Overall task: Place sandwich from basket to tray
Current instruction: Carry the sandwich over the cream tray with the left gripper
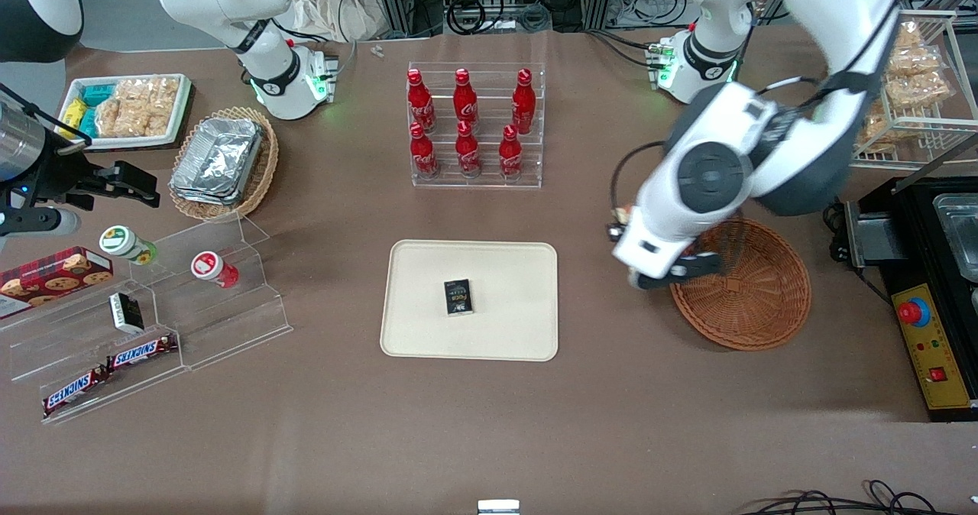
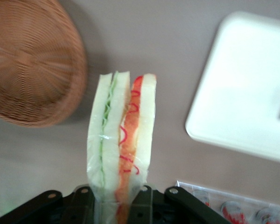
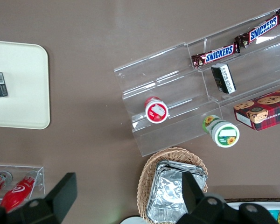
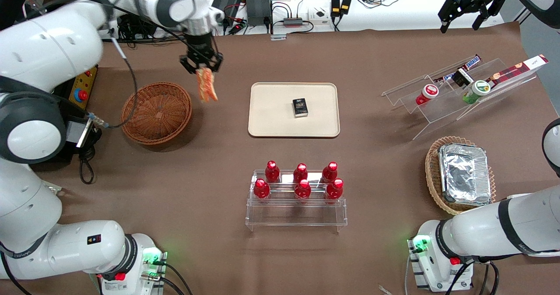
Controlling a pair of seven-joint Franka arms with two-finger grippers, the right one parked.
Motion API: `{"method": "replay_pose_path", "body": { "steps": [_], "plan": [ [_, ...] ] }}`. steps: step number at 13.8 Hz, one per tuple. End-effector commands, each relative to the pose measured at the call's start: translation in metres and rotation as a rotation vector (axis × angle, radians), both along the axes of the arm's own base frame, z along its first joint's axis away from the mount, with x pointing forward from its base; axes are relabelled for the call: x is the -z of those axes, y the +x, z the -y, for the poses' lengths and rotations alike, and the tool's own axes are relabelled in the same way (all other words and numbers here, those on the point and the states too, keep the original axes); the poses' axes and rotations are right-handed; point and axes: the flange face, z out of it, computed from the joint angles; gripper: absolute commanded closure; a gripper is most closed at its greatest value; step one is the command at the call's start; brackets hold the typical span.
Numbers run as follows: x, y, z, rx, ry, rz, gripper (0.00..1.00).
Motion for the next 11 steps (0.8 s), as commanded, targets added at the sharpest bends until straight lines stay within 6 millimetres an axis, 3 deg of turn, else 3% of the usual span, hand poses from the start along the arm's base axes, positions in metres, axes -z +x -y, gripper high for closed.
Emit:
{"method": "replay_pose_path", "body": {
  "steps": [1, 4, 6, 9, 11],
  "plan": [
    [0.060, -0.004, 0.060, 0.104, -0.035, -0.048, 1.00],
    [0.127, -0.003, 0.095, 0.157, -0.069, -0.006, 1.00],
    [0.165, -0.002, 0.104, 0.192, -0.053, 0.022, 1.00],
    [0.198, -0.003, 0.112, 0.199, -0.034, 0.035, 1.00],
    [0.208, 0.001, 0.117, 0.198, -0.021, 0.054, 1.00]
  ]
}}
